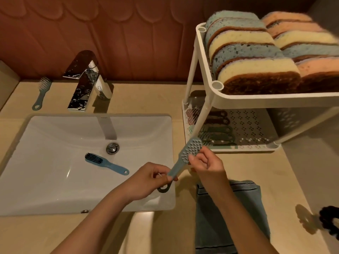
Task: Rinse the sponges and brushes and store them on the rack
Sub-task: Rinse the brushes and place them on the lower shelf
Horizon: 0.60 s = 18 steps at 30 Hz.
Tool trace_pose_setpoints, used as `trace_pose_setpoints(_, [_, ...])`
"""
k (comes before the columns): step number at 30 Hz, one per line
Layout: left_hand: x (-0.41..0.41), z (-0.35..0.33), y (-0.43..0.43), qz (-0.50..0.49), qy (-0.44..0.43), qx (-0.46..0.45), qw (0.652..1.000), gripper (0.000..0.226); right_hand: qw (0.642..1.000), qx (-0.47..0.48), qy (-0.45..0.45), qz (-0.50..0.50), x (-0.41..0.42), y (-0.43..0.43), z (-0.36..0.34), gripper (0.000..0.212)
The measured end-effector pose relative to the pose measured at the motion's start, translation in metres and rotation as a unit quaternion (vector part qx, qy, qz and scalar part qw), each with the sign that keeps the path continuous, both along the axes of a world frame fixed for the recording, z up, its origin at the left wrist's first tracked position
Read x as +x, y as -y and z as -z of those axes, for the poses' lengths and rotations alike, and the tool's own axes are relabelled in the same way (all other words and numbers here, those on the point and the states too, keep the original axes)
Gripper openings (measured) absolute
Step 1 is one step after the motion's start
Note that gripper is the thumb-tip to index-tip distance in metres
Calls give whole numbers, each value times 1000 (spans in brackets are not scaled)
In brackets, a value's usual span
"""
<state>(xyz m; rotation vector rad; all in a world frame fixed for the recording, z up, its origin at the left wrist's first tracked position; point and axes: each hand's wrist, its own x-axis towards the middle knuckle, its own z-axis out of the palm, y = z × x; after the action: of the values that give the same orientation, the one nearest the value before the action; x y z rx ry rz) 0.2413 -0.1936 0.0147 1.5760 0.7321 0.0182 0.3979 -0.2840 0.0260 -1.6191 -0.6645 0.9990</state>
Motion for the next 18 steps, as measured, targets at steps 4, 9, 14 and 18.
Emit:
trace_pose_setpoints(4, [16,-4,6,25,13,51,998,18,995,40,-63,64,-9,2,-1,27])
trace_pose_setpoints(9, [31,-9,9,48,-7,70,996,15,985,86,-84,121,-1,13,-9,26])
trace_pose_setpoints(14, [59,-24,4,-40,-44,165,984,47,988,15,76,133,42,19,-17,49])
trace_pose_setpoints(18, [82,-30,2,-95,-12,207,974,70,965,-42,248,73,81,19,-14,48])
